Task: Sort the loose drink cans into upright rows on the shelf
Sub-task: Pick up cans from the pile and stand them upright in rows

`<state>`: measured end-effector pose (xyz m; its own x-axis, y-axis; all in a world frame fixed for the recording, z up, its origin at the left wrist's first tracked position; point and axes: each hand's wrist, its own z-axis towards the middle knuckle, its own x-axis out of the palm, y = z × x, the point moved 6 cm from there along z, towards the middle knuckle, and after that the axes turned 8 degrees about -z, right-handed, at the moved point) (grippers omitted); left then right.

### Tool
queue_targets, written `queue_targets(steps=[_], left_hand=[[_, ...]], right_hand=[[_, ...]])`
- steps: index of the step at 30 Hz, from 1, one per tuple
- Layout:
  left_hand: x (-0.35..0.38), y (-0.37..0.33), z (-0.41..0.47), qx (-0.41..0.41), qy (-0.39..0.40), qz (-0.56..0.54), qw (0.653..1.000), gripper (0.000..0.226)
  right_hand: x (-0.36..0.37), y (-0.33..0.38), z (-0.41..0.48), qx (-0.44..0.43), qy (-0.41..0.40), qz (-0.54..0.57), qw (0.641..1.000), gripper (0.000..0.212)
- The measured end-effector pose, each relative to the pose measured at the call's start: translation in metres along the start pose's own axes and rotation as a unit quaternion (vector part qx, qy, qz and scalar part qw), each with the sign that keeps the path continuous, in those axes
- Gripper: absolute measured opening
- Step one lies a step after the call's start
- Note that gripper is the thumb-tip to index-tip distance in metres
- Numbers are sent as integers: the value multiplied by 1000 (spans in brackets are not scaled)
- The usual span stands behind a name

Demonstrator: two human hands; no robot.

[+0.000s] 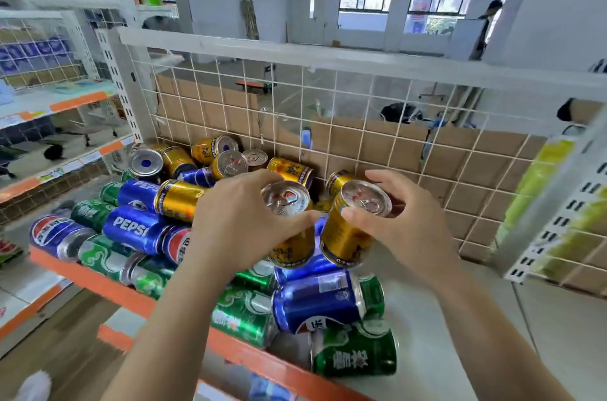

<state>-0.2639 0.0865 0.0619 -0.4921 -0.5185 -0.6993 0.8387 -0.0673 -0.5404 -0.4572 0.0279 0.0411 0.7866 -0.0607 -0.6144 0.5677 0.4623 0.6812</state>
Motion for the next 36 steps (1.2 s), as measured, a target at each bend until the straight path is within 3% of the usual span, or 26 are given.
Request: queue_targets(steps=[4, 9, 18, 24, 31, 36], left_hand=[[29, -43, -4, 50, 37, -60, 996, 74], [82, -107, -27, 78, 108, -146, 980, 73], [209, -272, -124, 119, 295, -214, 924, 57], [285, -391, -215, 134, 342, -291, 883, 52], [331, -510, -279, 176, 362, -275, 873, 51], [364, -584, -300, 237, 363, -261, 863, 53]], right_hand=[[-40, -32, -29, 82, -54, -76, 992, 82], [-106, -71, -86, 156, -81, -132, 975, 37], [-256, -151, -233, 255, -168, -212, 929, 56], [-363, -212, -337, 309, -180, -282, 890, 67], [-459, -272, -413, 362, -182, -294, 866, 53], [-519, -305, -440, 398, -213, -294, 842, 60]])
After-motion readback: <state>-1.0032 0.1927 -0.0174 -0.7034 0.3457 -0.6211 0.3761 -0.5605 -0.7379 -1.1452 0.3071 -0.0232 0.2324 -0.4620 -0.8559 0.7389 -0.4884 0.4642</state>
